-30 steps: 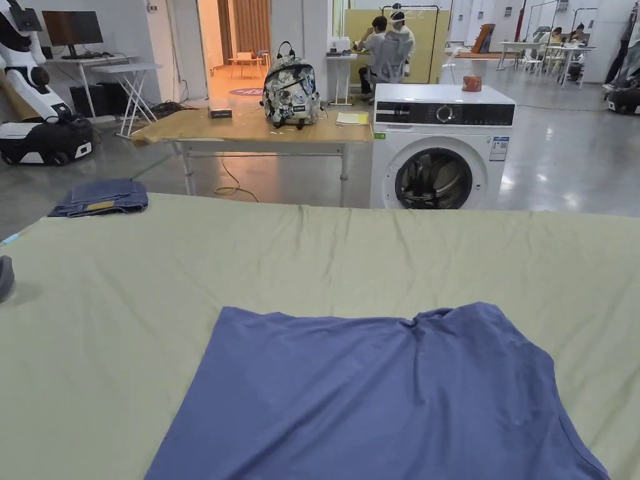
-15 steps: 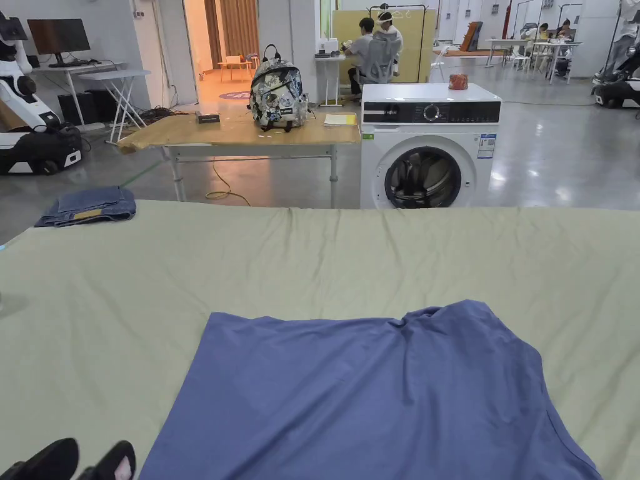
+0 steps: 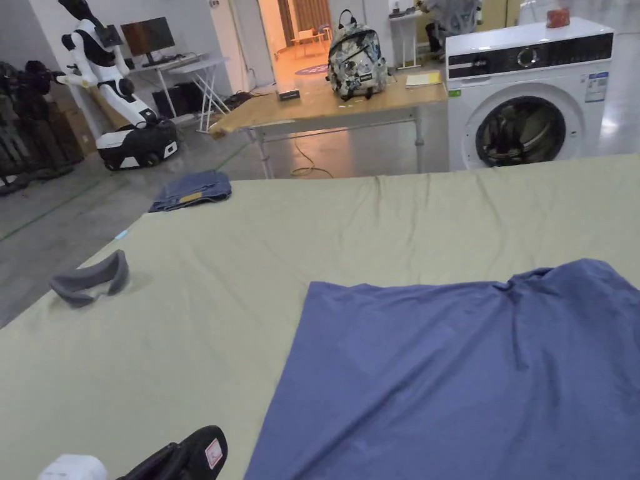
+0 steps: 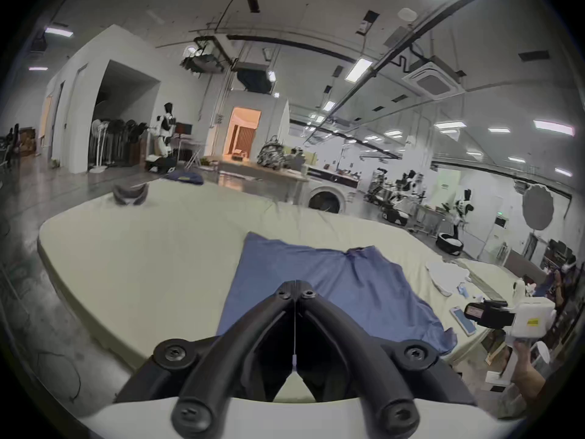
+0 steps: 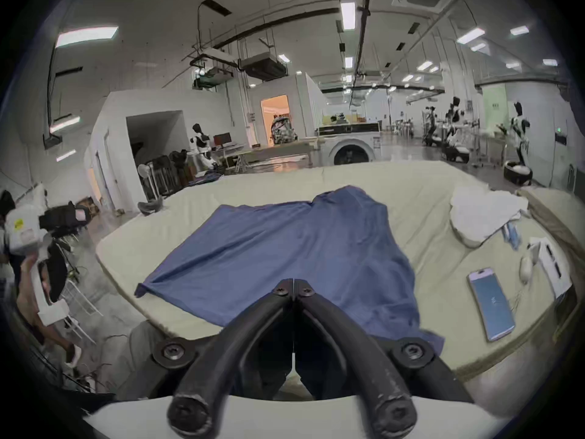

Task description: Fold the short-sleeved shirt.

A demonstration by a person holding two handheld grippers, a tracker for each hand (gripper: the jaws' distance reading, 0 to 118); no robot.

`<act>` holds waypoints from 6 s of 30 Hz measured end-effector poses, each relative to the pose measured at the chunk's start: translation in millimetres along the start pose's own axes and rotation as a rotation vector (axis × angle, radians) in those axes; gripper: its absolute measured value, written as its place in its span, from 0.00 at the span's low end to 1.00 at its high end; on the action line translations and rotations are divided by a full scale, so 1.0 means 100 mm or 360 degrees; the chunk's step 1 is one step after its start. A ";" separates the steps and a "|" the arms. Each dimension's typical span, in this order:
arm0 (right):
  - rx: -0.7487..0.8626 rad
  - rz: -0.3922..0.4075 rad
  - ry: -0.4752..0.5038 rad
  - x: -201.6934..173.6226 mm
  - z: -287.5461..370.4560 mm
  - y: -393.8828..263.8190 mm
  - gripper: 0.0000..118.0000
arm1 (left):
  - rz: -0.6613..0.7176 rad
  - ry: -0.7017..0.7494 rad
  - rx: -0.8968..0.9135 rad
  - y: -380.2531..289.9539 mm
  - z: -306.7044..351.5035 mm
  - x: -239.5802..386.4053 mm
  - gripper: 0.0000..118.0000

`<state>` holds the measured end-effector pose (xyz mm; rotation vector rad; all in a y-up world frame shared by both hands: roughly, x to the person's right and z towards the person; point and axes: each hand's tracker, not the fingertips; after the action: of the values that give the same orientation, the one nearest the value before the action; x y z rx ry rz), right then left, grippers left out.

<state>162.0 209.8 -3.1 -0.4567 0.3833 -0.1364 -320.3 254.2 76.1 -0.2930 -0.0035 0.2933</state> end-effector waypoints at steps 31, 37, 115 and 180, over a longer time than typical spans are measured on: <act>-0.0114 -0.0386 -0.0351 0.83 0.24 -0.43 0.47 | -0.0246 0.0268 -0.0778 -1.21 -1.28 -0.31 0.02; -0.0274 -0.0396 -0.0475 1.02 -0.11 -0.63 0.64 | -0.0185 0.0241 -0.0790 -1.14 -1.24 -0.25 0.02; 0.0030 0.0160 -0.0206 0.71 -0.47 0.36 0.00 | -0.0050 0.0256 -0.0862 -0.22 -3.23 -0.72 0.57; 0.0088 0.0210 -0.0315 0.37 0.16 0.31 0.45 | -0.0316 0.0091 0.0134 0.16 -0.08 0.51 0.61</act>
<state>204.0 236.0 -16.3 -0.3849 0.2139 0.0264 -275.7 280.9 62.2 -0.2156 0.0356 0.0873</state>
